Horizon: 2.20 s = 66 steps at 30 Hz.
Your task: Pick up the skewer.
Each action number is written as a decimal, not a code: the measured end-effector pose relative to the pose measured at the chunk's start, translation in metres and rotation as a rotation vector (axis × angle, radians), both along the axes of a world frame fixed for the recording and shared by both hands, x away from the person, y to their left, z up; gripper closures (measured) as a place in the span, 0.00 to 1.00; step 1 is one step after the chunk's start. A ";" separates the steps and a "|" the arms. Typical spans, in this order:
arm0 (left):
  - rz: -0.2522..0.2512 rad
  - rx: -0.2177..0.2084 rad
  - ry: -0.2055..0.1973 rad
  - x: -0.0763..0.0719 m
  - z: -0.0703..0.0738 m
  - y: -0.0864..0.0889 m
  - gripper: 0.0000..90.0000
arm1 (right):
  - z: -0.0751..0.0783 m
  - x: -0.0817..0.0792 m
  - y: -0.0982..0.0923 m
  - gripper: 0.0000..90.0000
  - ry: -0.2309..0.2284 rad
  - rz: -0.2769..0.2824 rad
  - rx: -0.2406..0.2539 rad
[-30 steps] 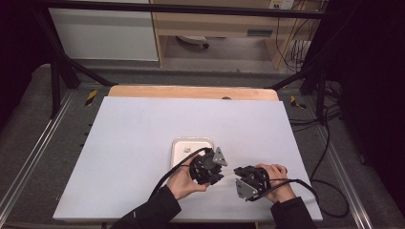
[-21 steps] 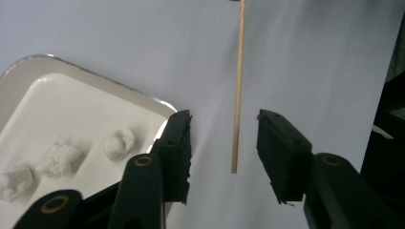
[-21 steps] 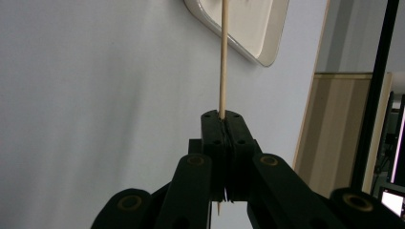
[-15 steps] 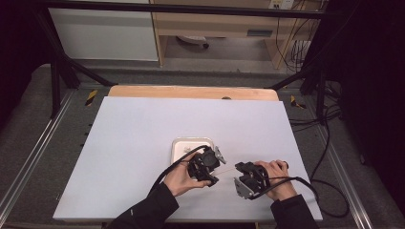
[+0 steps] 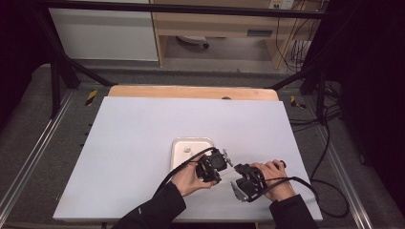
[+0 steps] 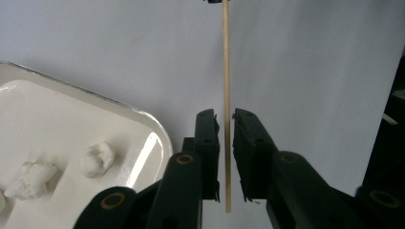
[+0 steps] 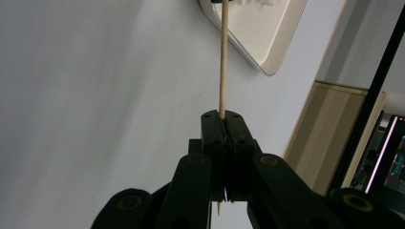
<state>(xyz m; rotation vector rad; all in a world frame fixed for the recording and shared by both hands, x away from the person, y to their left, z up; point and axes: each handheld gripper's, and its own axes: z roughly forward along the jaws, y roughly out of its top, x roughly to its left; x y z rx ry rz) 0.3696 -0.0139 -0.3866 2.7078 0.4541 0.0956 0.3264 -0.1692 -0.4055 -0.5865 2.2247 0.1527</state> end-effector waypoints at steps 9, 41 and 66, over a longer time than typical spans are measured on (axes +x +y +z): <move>-0.003 0.010 -0.006 -0.002 -0.002 0.006 0.92 | 0.000 0.001 -0.001 0.99 -0.003 -0.009 -0.014; 0.093 -0.045 -0.123 -0.006 0.003 0.042 0.99 | 0.020 0.008 -0.018 0.43 0.190 -0.276 0.410; 0.299 -0.252 -0.180 -0.011 0.004 0.138 0.99 | -0.016 0.029 -0.046 0.02 0.637 -0.753 0.870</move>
